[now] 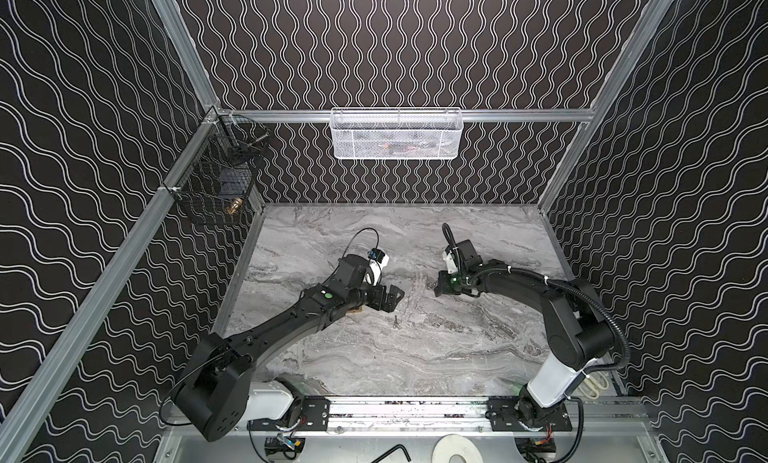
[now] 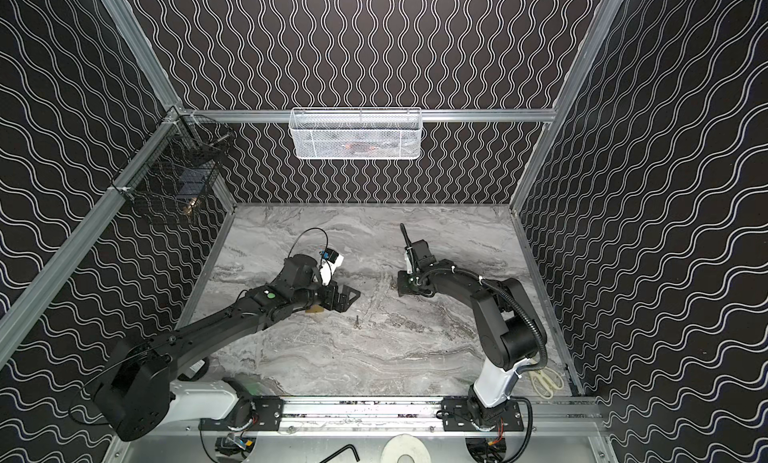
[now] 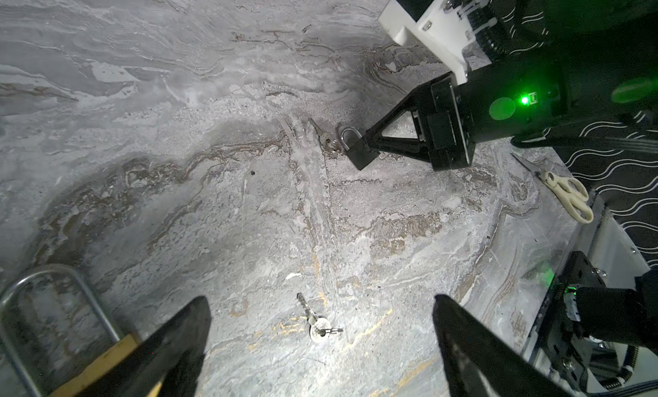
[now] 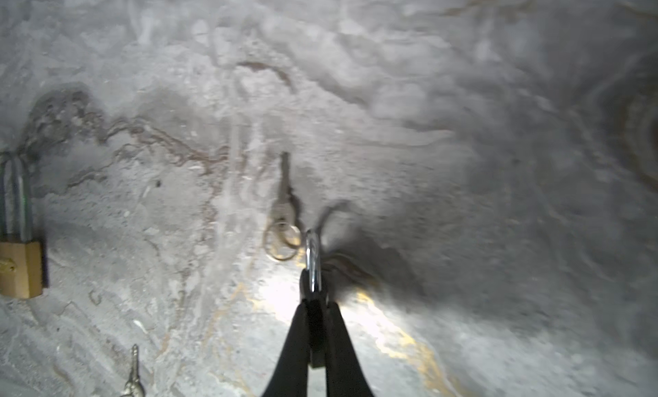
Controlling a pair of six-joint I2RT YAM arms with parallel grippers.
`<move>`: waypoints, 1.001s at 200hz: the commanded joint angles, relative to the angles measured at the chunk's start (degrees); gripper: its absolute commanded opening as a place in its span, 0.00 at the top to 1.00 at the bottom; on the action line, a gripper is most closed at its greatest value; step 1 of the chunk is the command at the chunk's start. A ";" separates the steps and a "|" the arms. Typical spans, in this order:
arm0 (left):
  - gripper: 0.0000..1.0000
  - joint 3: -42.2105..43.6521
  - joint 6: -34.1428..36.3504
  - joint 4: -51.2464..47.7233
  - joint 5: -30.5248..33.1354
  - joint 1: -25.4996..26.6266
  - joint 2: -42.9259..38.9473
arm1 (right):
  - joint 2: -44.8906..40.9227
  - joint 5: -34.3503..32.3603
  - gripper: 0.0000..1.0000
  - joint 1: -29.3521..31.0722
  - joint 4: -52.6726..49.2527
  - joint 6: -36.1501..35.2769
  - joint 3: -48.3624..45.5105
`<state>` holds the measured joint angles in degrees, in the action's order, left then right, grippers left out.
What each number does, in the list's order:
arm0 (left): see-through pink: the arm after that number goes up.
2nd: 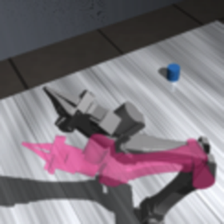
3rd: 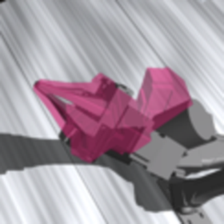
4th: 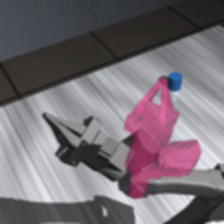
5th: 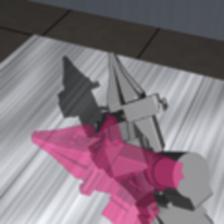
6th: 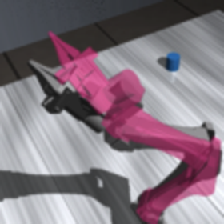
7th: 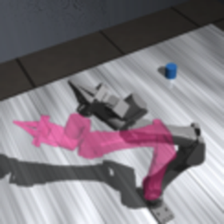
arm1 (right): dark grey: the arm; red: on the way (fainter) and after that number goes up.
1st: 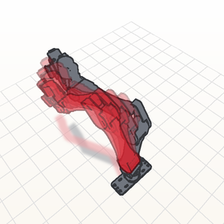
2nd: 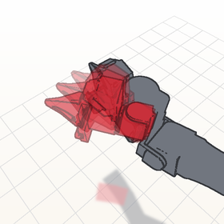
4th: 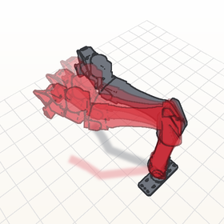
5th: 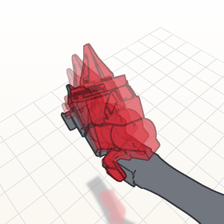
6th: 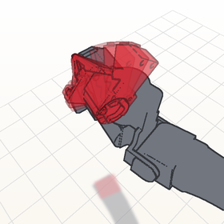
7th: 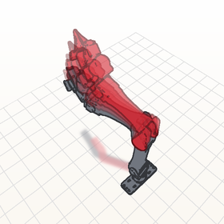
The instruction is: Unlock with the key
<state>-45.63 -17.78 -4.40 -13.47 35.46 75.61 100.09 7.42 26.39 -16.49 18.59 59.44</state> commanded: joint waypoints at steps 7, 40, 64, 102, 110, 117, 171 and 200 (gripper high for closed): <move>0.01 -0.25 -0.39 1.37 -0.03 -0.13 -0.43 | 0.72 0.80 0.92 1.49 -2.80 0.17 1.02; 0.01 -0.14 0.08 0.32 1.16 -0.26 -0.83 | 2.24 2.81 0.94 2.92 -2.24 0.37 2.25; 0.01 0.09 0.24 0.10 1.61 -0.47 -1.48 | 2.64 3.28 0.94 4.17 -1.57 0.66 3.11; 0.01 0.14 -1.80 1.31 -2.63 -1.44 1.75 | 1.82 0.81 0.80 4.33 -1.32 1.54 2.65; 0.01 -0.09 -3.44 2.61 -7.11 -2.09 4.55 | 1.02 0.17 0.77 4.12 -0.56 1.96 1.63; 0.01 0.26 -5.23 5.38 -12.10 -2.68 6.62 | 0.73 0.41 0.76 3.79 0.03 2.14 0.83; 0.55 0.51 -17.74 20.25 -19.04 -3.63 15.31 | -0.51 10.15 0.84 -0.62 10.66 4.76 -8.45; 0.79 -3.93 -18.71 16.40 -17.75 -3.65 23.03 | 0.73 12.44 0.85 -3.16 13.96 4.92 -9.87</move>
<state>-46.96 -33.19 11.92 -30.48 31.97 94.28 99.90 16.93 24.91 -6.87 22.31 50.37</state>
